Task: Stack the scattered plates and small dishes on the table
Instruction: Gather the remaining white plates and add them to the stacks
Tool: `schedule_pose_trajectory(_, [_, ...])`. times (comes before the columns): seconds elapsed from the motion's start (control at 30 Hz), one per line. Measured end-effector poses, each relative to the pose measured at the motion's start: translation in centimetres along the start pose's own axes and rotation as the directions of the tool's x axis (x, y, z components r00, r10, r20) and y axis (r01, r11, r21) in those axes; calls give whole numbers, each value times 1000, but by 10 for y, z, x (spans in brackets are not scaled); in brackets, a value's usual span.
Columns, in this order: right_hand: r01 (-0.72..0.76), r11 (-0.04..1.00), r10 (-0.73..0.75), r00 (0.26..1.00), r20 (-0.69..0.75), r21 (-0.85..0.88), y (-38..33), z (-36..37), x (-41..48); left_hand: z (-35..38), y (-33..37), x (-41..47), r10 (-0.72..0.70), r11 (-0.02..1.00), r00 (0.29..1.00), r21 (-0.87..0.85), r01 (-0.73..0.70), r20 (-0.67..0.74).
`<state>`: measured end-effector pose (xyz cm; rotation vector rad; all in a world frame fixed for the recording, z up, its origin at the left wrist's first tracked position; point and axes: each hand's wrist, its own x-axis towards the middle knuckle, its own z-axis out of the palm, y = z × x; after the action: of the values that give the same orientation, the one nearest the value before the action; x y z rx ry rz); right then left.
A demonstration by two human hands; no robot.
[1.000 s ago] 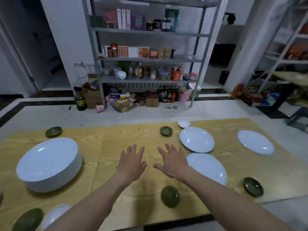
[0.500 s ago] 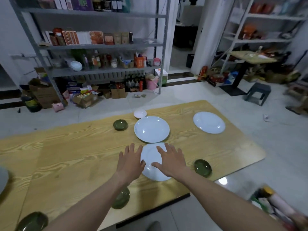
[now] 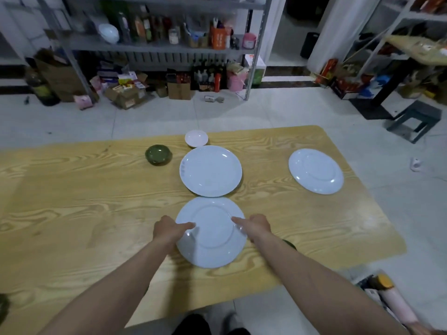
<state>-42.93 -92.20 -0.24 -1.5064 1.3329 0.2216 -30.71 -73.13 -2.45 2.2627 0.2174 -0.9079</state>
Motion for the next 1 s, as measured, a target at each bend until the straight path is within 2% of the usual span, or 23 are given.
schedule_pose_trajectory(0.13, [-58,998,58,998,29,-7,1,-4,19,16,0,3,-107,988,994,-120,102,-32])
schedule_pose_trajectory(0.3, [-43,996,48,997,60,-76,2,-4,30,25,0,0,-149,983,982,-128,134,-114])
schedule_pose_trajectory(0.57, [-71,993,77,995,66,-90,9,-2,32,26,-6,-6,-252,948,965,-221,231,-76])
schedule_pose_trajectory(0.77, [-33,983,55,992,116,-180,13,2,21,22,-20,-19,-300,923,951,-276,269,-75])
schedule_pose_trajectory(1.0, [-37,995,52,986,157,-93,16,6,16,25,-30,-41,-311,921,946,-273,278,-87])
